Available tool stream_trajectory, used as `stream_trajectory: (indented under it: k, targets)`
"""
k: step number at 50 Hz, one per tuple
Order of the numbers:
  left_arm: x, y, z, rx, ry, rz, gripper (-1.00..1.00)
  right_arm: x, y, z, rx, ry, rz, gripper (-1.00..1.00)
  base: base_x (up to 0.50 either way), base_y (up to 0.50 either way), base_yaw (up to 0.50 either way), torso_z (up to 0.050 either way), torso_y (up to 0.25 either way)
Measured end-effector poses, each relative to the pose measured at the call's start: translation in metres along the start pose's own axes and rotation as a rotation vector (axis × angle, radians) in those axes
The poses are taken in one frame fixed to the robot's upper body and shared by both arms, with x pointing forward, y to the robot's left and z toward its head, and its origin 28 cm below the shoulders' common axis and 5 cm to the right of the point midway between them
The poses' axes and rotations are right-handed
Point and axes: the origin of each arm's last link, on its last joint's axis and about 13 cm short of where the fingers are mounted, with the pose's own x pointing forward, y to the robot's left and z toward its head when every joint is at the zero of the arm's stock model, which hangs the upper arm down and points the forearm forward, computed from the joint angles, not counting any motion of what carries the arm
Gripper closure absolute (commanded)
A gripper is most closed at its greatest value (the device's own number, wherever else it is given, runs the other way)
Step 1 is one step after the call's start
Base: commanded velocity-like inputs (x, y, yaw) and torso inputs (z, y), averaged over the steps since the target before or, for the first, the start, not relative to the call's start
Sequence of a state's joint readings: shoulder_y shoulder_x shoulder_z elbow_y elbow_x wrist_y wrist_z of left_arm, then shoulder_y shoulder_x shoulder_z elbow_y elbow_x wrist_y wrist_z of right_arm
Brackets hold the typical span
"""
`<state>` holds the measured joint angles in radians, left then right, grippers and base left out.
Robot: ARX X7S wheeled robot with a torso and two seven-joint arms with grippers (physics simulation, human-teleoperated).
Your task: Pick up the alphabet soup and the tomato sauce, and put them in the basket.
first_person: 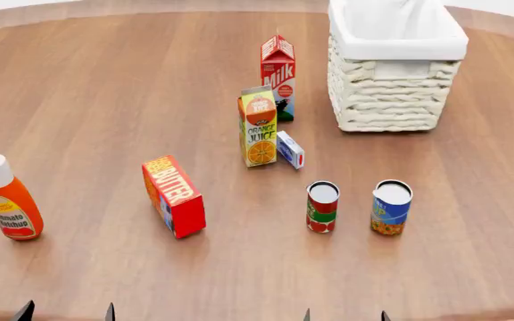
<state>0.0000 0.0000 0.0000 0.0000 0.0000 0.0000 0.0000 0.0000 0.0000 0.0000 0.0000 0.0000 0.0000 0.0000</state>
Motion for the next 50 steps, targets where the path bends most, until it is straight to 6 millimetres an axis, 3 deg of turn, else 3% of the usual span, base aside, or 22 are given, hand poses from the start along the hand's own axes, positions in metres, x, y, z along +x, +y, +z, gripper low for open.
stream_trajectory:
  k: [16, 20, 26, 35, 41, 50]
  targets:
    - [-0.002, -0.001, 0.005, 0.002, -0.032, -0.007, -1.0, -0.001, 0.001, 0.007, -0.01, -0.036, 0.025, -1.0, 0.0, 0.0, 0.0, 0.0, 0.0]
    - [-0.001, -0.001, 0.027, 0.025, -0.109, -0.015, -1.0, 0.004, 0.0, 0.027, -0.025, -0.1, 0.02, -1.0, 0.0, 0.0, 0.0, 0.0, 0.0]
    - [-0.003, 0.002, 0.076, 0.091, -0.272, -0.012, -1.0, 0.007, -0.005, 0.074, -0.049, -0.232, 0.015, -1.0, 0.0, 0.0, 0.0, 0.0, 0.0]
    - [-0.022, 0.011, 0.14, 0.157, -0.496, 0.016, -1.0, -0.005, -0.013, 0.141, -0.067, -0.432, 0.005, -1.0, 0.0, 0.0, 0.0, 0.0, 0.0]
    - [-0.037, 0.016, 0.163, 0.179, -0.604, 0.021, -1.0, -0.018, -0.019, 0.171, -0.075, -0.53, -0.003, -1.0, 0.0, 0.0, 0.0, 0.033, 0.052]
    - [-0.049, 0.021, 0.178, 0.192, -0.668, 0.032, -1.0, -0.03, -0.02, 0.188, -0.092, -0.606, 0.003, -1.0, 0.0, 0.0, 0.0, 0.05, 0.078]
